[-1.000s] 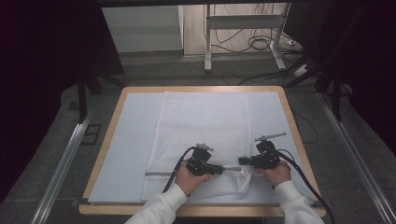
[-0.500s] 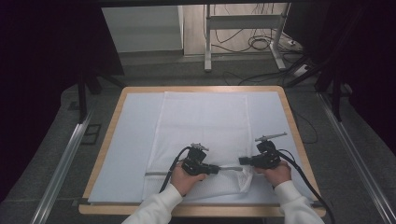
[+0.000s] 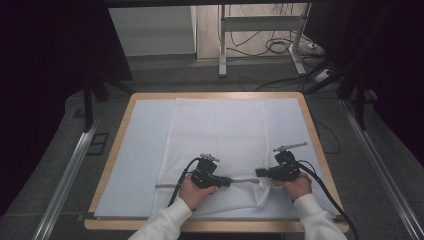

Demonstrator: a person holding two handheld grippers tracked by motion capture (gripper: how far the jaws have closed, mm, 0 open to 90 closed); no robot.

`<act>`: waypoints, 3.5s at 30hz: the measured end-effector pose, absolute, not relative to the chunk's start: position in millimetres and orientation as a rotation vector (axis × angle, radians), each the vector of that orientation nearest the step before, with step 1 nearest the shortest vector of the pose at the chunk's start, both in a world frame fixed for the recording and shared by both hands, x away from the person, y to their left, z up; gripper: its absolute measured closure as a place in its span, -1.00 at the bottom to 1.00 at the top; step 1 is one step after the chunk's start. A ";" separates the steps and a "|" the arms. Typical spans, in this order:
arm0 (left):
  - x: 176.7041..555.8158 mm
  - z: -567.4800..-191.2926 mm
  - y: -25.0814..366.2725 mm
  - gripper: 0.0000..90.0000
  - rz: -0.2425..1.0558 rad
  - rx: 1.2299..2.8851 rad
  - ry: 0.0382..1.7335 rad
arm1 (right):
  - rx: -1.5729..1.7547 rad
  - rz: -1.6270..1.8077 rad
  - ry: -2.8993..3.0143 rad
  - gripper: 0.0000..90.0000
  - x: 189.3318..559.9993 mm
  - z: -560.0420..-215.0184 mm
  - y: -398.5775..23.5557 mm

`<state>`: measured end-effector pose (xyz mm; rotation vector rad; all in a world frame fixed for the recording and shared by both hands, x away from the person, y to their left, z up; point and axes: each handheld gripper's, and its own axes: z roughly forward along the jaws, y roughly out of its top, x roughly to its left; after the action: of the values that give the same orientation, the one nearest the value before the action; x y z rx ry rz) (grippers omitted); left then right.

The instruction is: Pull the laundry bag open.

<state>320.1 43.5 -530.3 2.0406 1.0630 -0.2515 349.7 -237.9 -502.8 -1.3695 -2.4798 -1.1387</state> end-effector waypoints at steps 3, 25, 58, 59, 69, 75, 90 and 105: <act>319.9 -531.4 47.0 0.93 -0.255 2.036 1.067 | -1.368 -1.141 -2.479 0.98 349.7 -502.4 -238.3; 318.1 -533.1 67.9 0.93 -0.253 2.022 1.098 | -1.364 -1.141 -2.482 0.98 349.9 -503.3 -237.7; 311.1 -532.7 99.0 0.93 -0.243 2.000 1.148 | -1.364 -1.135 -2.488 0.98 350.1 -504.4 -237.0; 310.8 -533.0 100.1 0.93 -0.242 1.999 1.151 | -1.365 -1.135 -2.490 0.98 350.1 -504.4 -237.1; 310.1 -534.3 116.8 0.93 -0.224 1.984 1.182 | -1.382 -1.134 -2.497 0.98 350.4 -505.3 -239.3; 309.4 -534.2 121.3 0.93 -0.224 1.984 1.181 | -1.379 -1.136 -2.495 0.98 350.5 -505.4 -239.9; 304.9 -534.1 133.1 0.93 -0.223 1.960 1.203 | -1.380 -1.137 -2.492 0.98 350.7 -505.9 -240.1; 300.8 -532.9 150.7 0.93 -0.228 1.947 1.214 | -1.383 -1.136 -2.496 0.98 350.5 -505.7 -240.1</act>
<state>300.8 150.7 -532.9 1.9467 1.2143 -0.2276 350.5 -240.1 -505.7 -1.3834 -2.4958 -1.1357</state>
